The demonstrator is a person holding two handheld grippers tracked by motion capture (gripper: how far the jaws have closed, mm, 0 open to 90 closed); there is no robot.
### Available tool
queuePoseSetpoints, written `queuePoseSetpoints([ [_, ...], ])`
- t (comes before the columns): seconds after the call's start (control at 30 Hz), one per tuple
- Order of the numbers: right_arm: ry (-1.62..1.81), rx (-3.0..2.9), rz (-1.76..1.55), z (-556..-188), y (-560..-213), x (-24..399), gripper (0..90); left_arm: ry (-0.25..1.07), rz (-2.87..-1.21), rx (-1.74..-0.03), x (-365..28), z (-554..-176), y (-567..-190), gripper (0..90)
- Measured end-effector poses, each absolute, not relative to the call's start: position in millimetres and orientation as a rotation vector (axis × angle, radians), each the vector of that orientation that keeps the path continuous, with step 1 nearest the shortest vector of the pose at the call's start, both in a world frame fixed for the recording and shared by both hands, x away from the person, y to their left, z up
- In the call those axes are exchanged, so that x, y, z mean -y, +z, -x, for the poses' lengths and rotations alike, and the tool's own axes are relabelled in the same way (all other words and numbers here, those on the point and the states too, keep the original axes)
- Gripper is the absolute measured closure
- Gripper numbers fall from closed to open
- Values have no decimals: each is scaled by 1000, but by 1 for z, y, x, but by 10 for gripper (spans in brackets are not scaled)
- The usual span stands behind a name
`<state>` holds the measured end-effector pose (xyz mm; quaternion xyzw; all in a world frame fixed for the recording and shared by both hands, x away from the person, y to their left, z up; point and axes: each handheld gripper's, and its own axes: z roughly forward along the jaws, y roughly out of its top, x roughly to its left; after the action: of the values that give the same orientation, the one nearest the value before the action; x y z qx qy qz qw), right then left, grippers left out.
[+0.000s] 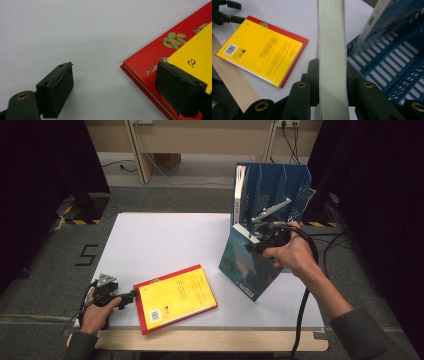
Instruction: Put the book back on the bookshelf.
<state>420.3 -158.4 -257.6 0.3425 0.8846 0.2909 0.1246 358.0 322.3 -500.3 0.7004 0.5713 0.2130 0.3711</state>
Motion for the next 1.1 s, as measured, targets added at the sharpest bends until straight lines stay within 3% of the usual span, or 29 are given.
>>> queuePoseSetpoints([
  [1.1, 859, -2421, -1057, -401, -186, 201, 735, 542, -1797, -1461, -321, -360, -500, 145],
])
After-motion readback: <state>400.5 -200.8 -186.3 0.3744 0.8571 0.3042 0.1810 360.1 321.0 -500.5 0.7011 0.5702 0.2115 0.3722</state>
